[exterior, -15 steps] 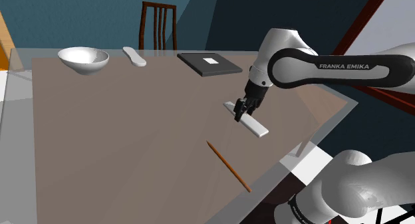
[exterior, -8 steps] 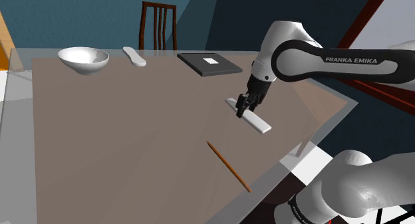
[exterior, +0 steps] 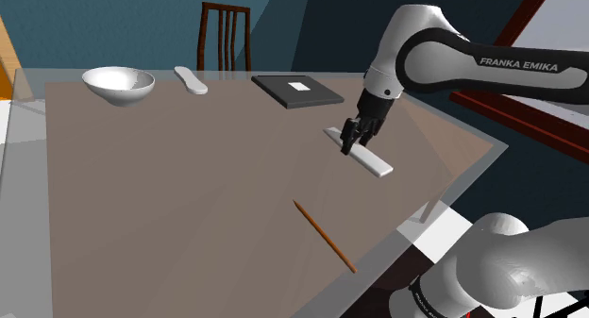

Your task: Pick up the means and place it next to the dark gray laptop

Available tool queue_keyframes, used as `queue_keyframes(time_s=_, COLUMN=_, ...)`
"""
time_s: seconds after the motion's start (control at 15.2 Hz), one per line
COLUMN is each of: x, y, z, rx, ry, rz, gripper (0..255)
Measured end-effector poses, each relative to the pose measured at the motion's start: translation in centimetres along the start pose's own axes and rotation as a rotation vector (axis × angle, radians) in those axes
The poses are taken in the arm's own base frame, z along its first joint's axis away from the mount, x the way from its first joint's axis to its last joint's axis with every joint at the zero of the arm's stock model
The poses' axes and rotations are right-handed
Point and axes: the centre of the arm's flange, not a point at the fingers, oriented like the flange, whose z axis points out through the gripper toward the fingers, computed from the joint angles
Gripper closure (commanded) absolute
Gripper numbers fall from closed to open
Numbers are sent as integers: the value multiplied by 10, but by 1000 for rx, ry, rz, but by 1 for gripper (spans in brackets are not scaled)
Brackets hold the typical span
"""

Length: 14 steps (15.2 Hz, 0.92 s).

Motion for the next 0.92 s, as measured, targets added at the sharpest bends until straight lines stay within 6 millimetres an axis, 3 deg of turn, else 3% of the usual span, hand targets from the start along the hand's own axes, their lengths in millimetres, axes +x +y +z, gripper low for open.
queue_keyframes(time_s=0.46, x=3, y=4, z=-31, rx=0, ry=0, rz=0, gripper=255)
queue_keyframes(time_s=0.92, x=59, y=70, z=-35, rx=1, ry=-1, rz=1, gripper=255)
